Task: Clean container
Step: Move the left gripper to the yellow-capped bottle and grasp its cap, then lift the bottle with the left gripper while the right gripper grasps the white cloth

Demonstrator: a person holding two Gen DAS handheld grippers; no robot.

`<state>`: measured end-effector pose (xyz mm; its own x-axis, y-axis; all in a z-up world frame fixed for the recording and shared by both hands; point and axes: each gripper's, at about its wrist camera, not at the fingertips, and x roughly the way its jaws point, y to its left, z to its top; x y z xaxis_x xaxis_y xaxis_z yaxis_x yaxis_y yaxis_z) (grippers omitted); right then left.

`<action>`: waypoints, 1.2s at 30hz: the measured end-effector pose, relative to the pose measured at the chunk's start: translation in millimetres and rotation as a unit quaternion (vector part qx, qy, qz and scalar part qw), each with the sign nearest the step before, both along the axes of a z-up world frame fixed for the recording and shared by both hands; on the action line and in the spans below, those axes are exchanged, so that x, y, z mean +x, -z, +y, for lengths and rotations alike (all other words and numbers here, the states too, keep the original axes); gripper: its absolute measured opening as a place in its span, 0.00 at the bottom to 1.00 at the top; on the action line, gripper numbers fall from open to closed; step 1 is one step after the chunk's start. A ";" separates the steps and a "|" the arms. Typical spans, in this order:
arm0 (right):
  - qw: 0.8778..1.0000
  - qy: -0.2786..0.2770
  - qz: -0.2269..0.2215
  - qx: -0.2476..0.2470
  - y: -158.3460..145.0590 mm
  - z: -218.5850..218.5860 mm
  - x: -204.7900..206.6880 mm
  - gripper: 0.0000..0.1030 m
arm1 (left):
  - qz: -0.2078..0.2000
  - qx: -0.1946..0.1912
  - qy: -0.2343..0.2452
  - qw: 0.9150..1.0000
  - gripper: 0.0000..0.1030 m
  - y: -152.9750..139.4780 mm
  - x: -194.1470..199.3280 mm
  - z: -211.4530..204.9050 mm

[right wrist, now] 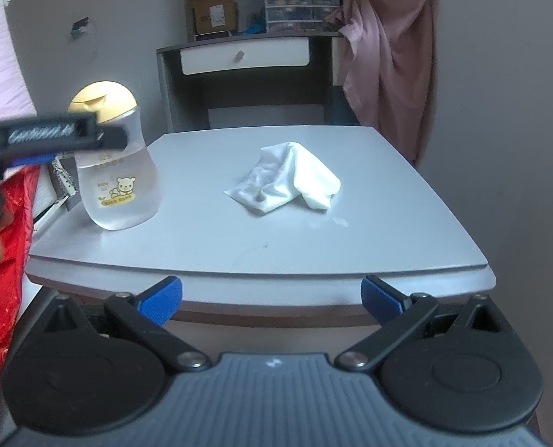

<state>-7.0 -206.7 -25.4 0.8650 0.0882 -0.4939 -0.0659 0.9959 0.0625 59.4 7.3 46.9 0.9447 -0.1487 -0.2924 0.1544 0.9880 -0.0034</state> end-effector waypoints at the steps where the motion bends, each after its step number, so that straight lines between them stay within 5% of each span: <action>1: 1.000 -0.001 -0.002 -0.002 -0.6 0.7 0.4 1.00 | -0.006 0.000 0.005 1.000 1.00 -2.2 4.1 -0.8; 5: 1.000 0.003 -0.003 0.000 -2.2 -0.5 3.6 1.00 | -0.032 0.005 0.025 0.999 0.98 -10.2 16.2 -5.2; 8: 1.000 0.004 -0.002 0.003 -1.5 -2.4 5.7 1.00 | -0.029 -0.003 0.057 0.998 0.54 -14.3 25.5 -9.0; 10: 1.000 0.004 0.001 0.008 -0.9 -3.4 7.4 1.00 | -0.017 -0.007 0.070 0.997 0.49 -13.9 32.9 -12.3; 19: 1.000 0.009 -0.010 0.007 -1.9 -7.4 11.0 1.00 | 0.000 -0.026 0.079 0.997 0.48 -4.9 44.7 2.4; 27: 0.991 -0.039 -0.118 -0.045 -19.2 -8.1 14.2 0.99 | 0.005 -0.033 0.082 0.996 0.48 -3.8 43.5 9.5; 36: 0.992 -0.048 -0.107 -0.036 -23.9 -21.4 47.9 0.97 | 0.010 -0.043 0.084 0.995 0.48 -3.1 42.9 18.6</action>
